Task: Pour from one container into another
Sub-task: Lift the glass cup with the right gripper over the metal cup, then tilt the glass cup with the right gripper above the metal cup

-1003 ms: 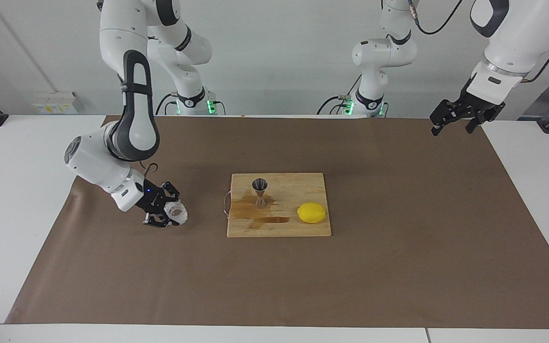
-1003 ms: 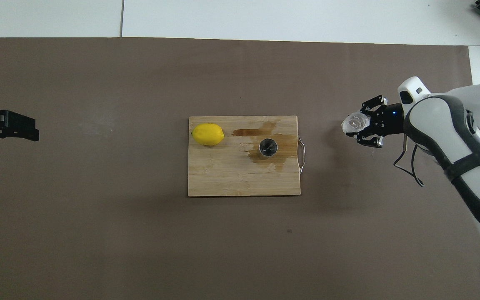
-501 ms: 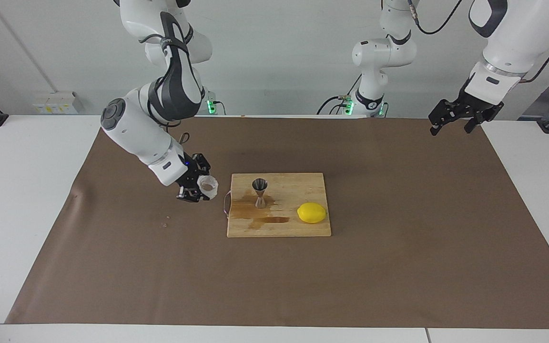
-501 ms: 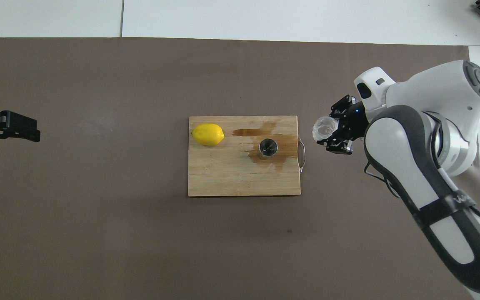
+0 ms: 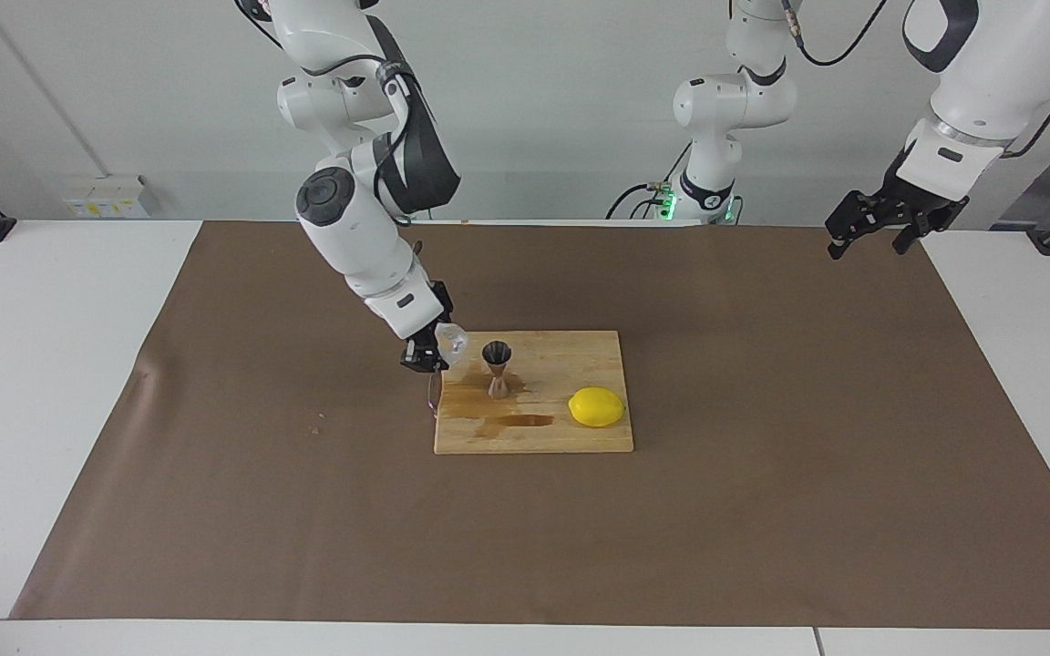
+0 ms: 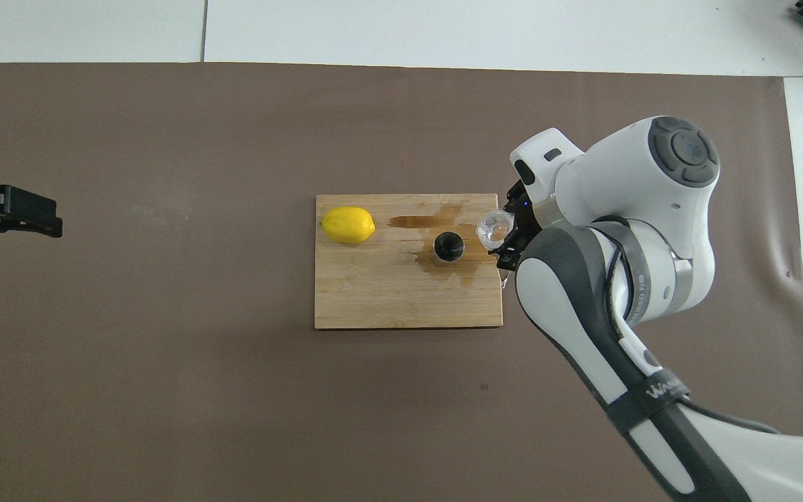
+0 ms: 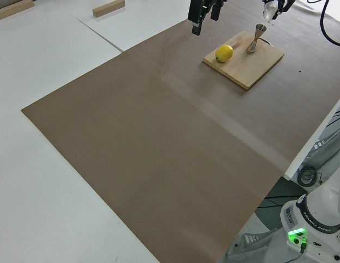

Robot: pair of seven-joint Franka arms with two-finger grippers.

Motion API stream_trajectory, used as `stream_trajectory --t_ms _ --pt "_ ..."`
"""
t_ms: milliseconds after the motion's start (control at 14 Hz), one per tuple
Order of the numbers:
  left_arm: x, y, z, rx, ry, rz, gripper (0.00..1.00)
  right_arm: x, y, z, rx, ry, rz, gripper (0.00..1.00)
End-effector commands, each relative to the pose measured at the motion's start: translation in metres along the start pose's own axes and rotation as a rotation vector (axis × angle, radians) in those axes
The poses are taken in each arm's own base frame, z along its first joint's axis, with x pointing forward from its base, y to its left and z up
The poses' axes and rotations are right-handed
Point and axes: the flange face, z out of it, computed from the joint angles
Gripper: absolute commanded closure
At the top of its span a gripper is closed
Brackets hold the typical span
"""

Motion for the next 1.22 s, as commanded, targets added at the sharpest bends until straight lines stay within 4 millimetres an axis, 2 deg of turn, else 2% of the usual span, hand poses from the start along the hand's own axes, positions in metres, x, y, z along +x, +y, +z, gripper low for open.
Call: stream_trajectory --t_ms 0,215,501,931,1146 --pt "-0.008 -0.002 -0.002 0.009 -0.006 -0.006 0.0 0.022 -0.01 0.003 -0.047 -0.053 -0.001 0.64" --pt "-0.008 -0.002 -0.001 0.009 -0.008 -0.006 0.0 0.041 -0.024 0.016 -0.086 -0.121 -0.081 0.64" --pt "-0.008 -0.003 -0.001 0.009 -0.008 -0.007 0.0 0.039 -0.026 0.019 -0.117 -0.181 -0.129 0.64" --pt "-0.008 -0.002 -0.001 0.009 -0.008 -0.006 0.0 0.054 -0.042 0.032 -0.14 -0.261 -0.223 0.64" --pt "-0.008 -0.003 -0.002 0.009 -0.006 -0.007 0.0 0.051 -0.039 0.032 -0.15 -0.285 -0.239 0.64"
